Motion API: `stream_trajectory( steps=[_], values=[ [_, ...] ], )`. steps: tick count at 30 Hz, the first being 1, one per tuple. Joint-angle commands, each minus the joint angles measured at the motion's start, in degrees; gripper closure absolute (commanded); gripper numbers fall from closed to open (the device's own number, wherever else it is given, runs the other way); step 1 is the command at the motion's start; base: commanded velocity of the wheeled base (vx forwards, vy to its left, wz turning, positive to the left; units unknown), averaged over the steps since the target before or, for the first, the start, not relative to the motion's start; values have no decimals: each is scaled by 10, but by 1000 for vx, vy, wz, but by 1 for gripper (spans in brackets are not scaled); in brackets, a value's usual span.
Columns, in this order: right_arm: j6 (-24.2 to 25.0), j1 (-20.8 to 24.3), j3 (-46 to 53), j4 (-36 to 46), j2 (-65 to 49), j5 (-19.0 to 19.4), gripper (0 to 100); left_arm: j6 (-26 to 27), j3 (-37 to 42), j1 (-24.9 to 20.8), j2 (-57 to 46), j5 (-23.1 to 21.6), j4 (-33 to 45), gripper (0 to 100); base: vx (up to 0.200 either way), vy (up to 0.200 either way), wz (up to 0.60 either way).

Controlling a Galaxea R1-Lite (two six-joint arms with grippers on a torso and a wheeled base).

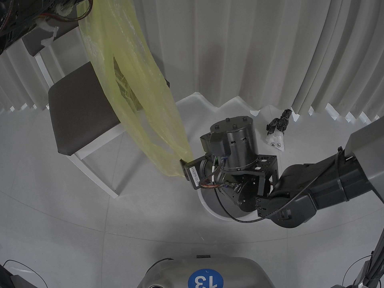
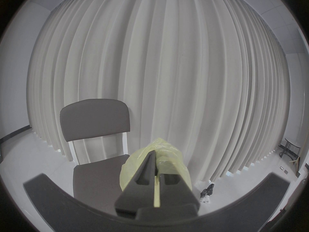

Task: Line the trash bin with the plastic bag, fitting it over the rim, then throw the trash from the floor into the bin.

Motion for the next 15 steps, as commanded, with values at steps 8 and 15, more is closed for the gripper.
stream_trajectory(
  steps=[8,15],
  values=[
    [0,-4,2,-2,-20,0,100,0,3,0,-2,-1,0,100,0,0,0],
    [-3,-9,29,5,-77,1,100,0,6,-4,-6,-2,0,100,0,0,0]
  ],
)
